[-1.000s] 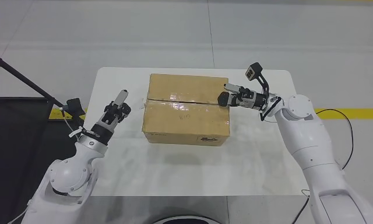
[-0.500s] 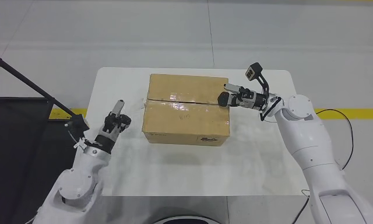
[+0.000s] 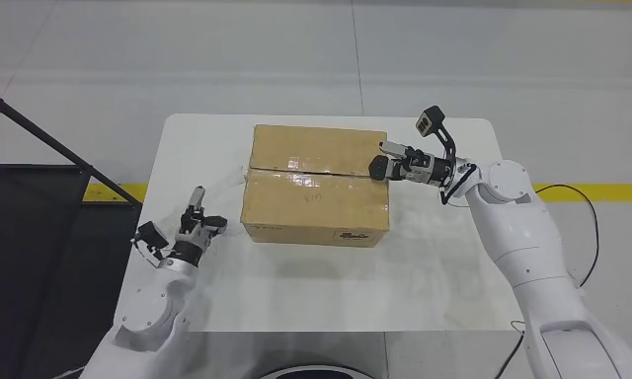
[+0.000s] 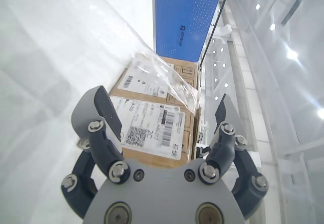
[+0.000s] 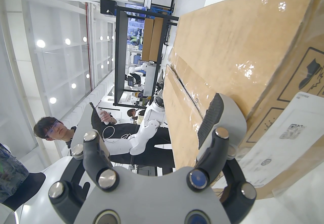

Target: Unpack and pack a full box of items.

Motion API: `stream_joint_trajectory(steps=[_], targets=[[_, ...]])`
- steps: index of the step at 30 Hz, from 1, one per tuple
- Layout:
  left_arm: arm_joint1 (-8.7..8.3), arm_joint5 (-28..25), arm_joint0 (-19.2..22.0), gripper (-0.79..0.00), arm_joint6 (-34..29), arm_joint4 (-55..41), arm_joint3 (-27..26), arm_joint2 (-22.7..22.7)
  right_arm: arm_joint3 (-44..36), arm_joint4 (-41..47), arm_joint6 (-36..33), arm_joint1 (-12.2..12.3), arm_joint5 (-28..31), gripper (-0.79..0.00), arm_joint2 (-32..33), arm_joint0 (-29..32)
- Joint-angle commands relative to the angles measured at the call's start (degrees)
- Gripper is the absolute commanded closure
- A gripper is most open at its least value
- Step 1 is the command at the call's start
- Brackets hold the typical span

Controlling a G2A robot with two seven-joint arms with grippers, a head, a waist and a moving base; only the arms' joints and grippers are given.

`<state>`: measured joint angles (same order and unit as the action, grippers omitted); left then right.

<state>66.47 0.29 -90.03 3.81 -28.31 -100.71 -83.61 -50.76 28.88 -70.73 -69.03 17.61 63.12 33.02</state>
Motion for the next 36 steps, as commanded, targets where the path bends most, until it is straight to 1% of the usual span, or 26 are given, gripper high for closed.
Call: stream_joint_trajectory(steps=[1,4,8,12,18,23,28,36], targets=[[0.35,0.95,3.08,-0.785,0.05,-2.85,3.10,0.58,0.00,0.00,0.00,0.00,0.00,-0.785,0.00,0.00],[0.88,0.31,6.89,-0.785,1.01,-4.72,6.91,1.36,0.00,0.00,0.00,0.00,0.00,-0.785,0.00,0.00],[1.42,-0.44,10.24,-0.785,2.75,-5.62,9.86,1.82,0.00,0.00,0.00,0.00,0.00,-0.785,0.00,0.00],[1.67,0.09,12.23,-0.785,4.01,-4.61,10.68,1.54,0.00,0.00,0.00,0.00,0.00,-0.785,0.00,0.00],[1.74,1.60,13.70,-0.785,5.46,-2.63,10.31,-0.22,0.00,0.00,0.00,0.00,0.00,-0.785,0.00,0.00],[1.71,1.97,13.23,-0.785,6.15,-1.33,9.02,-2.30,0.00,0.00,0.00,0.00,0.00,-0.785,0.00,0.00],[1.75,1.23,11.05,-0.785,7.12,-0.09,6.85,-4.17,0.00,0.00,0.00,0.00,0.00,-0.785,0.00,0.00],[2.08,0.70,8.67,-0.785,8.33,0.97,6.10,-5.50,0.00,0.00,0.00,0.00,0.00,-0.785,0.00,0.00]])
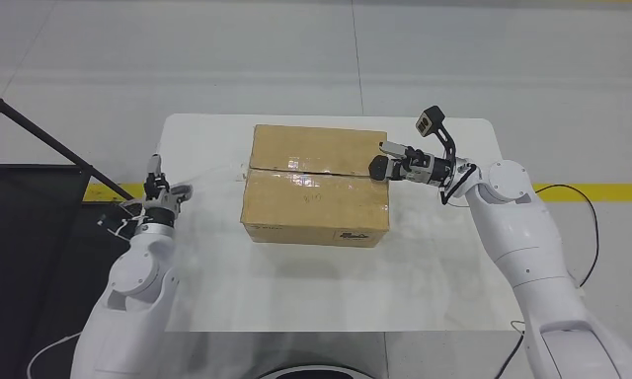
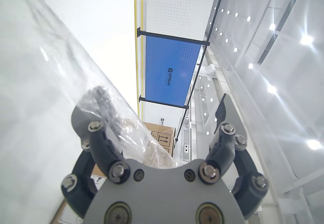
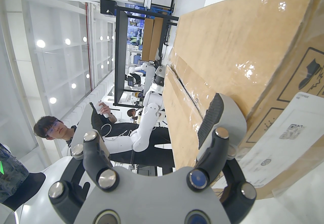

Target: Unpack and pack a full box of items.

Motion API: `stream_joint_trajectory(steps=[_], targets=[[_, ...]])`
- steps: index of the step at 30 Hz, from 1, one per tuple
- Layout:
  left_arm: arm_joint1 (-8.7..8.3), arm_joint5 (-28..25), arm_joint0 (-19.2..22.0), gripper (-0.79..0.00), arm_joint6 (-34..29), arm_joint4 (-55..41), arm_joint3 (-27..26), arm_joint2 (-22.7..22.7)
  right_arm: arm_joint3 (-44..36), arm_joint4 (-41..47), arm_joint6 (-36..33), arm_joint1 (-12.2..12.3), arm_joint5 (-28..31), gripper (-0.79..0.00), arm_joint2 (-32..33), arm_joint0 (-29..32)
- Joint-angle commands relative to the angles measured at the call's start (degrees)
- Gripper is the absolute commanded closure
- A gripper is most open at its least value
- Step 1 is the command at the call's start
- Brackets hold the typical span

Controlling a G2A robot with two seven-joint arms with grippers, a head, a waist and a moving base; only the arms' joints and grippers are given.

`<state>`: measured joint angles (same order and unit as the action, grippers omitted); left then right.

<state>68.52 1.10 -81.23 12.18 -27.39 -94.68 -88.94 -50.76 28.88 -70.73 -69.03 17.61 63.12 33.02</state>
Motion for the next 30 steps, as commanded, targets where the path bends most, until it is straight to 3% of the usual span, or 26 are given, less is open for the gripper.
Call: stream_joint_trajectory(steps=[1,10,18,30], targets=[[0.08,-0.10,-0.12,-0.785,-0.13,-0.17,0.21,-0.34,0.00,0.00,0.00,0.00,0.00,-0.785,0.00,0.00],[0.47,4.35,0.41,-0.785,-1.04,1.02,1.41,0.43,0.00,0.00,0.00,0.00,0.00,-0.785,0.00,0.00],[0.98,-0.49,-0.50,-0.785,-2.49,1.55,2.21,0.95,0.00,0.00,0.00,0.00,0.00,-0.785,0.00,0.00],[1.56,-7.01,-6.07,-0.785,3.65,4.87,-8.16,-3.01,-0.88,-0.11,1.16,0.00,0.01,-0.785,0.05,0.59]])
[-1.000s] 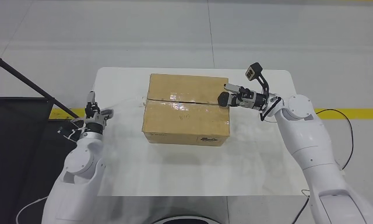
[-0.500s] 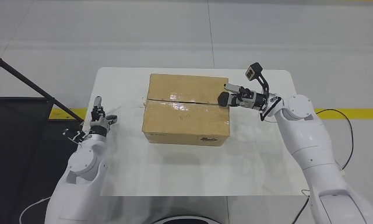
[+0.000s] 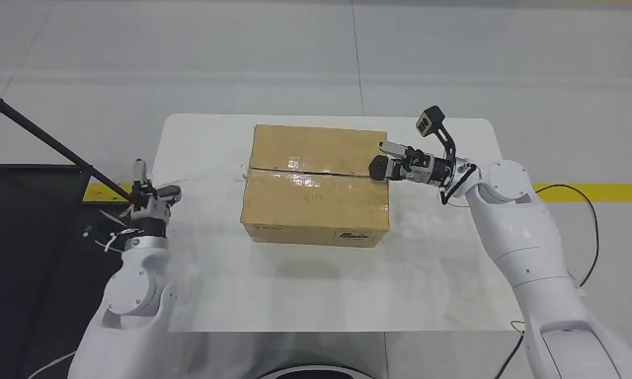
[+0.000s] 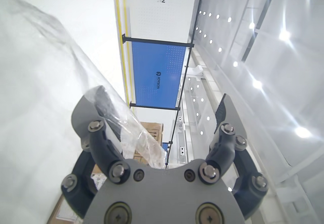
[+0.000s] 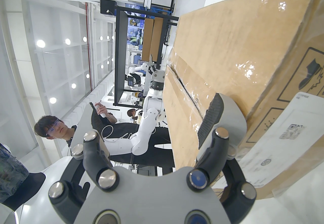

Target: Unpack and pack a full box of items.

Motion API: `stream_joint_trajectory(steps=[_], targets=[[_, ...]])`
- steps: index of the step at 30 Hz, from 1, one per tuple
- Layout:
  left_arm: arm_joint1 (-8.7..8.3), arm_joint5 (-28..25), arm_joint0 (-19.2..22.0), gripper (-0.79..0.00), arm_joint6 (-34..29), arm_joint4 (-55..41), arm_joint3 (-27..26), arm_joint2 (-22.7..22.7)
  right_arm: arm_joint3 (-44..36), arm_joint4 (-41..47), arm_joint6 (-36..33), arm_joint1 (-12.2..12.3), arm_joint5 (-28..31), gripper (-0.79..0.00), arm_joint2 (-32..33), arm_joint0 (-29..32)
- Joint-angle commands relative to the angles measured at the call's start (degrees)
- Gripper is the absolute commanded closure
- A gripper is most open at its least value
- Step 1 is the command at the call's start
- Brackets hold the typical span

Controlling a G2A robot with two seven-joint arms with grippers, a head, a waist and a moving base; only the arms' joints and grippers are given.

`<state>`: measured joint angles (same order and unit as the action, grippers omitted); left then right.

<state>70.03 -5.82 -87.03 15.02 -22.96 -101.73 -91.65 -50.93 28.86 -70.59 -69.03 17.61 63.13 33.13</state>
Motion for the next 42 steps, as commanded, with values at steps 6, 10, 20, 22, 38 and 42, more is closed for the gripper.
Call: stream_joint_trajectory(steps=[6,10,20,22,38,42], targets=[[0.35,0.15,-1.04,-0.785,3.78,3.99,-6.36,-1.58,-5.26,0.92,2.76,0.48,-0.14,-0.785,1.60,3.30],[0.53,1.10,-0.82,-0.785,4.25,6.05,-9.01,-1.71,-7.23,0.57,2.97,0.79,-0.65,-0.785,2.24,4.27],[0.96,4.22,0.62,-0.785,4.76,13.93,-14.29,-0.27,-8.89,-1.25,2.53,1.20,-2.82,-0.785,2.37,4.81],[1.05,4.78,0.81,-0.785,4.89,16.05,-15.21,0.28,-8.77,-1.42,2.70,1.21,-3.05,-0.785,2.33,4.74],[2.07,9.86,5.30,-0.785,5.27,30.58,-19.40,7.34,-8.69,-1.42,3.62,1.55,-3.20,-0.785,3.10,5.31],[2.34,10.75,7.02,-0.785,3.70,32.62,-20.00,9.35,-8.97,-1.65,3.97,1.59,-3.50,-0.785,3.09,5.37]])
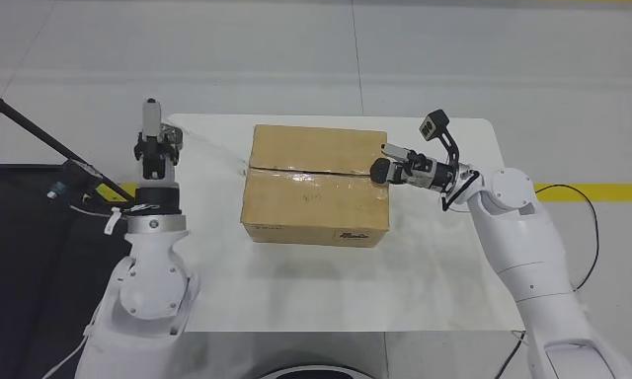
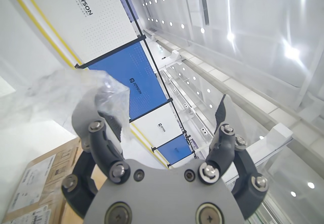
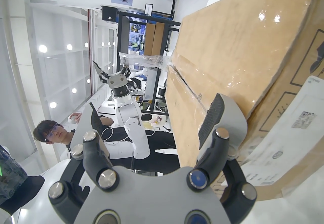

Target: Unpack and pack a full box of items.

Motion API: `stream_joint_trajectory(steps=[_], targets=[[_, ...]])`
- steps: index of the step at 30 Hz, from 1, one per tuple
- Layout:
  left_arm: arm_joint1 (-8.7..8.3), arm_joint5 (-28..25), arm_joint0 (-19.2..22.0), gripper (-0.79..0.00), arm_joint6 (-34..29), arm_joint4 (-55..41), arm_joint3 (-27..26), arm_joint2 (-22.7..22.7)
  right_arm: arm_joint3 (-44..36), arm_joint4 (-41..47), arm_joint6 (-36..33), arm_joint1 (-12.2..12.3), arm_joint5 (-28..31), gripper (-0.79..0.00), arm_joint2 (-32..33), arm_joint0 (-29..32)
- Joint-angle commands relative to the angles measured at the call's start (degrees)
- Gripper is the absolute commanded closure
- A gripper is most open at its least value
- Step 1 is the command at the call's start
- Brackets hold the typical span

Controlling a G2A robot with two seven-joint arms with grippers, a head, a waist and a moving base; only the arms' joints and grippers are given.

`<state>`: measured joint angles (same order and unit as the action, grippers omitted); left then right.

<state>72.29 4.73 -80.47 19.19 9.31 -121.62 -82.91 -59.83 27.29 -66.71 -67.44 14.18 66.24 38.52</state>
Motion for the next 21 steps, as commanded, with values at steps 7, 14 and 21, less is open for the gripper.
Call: stream_joint_trajectory(steps=[7,14,21], targets=[[0.65,1.07,3.45,-0.785,-3.20,3.55,-0.02,5.28,-0.25,-0.32,1.12,0.04,-0.37,-0.785,-0.01,-0.02],[1.31,1.64,6.05,-0.785,-5.34,5.98,0.86,9.47,-0.56,0.75,1.94,0.16,0.11,-0.785,0.77,0.47],[1.98,2.71,9.07,-0.785,-8.13,8.10,3.09,13.11,-1.02,0.93,2.20,0.26,-0.02,-0.785,1.05,0.80]])
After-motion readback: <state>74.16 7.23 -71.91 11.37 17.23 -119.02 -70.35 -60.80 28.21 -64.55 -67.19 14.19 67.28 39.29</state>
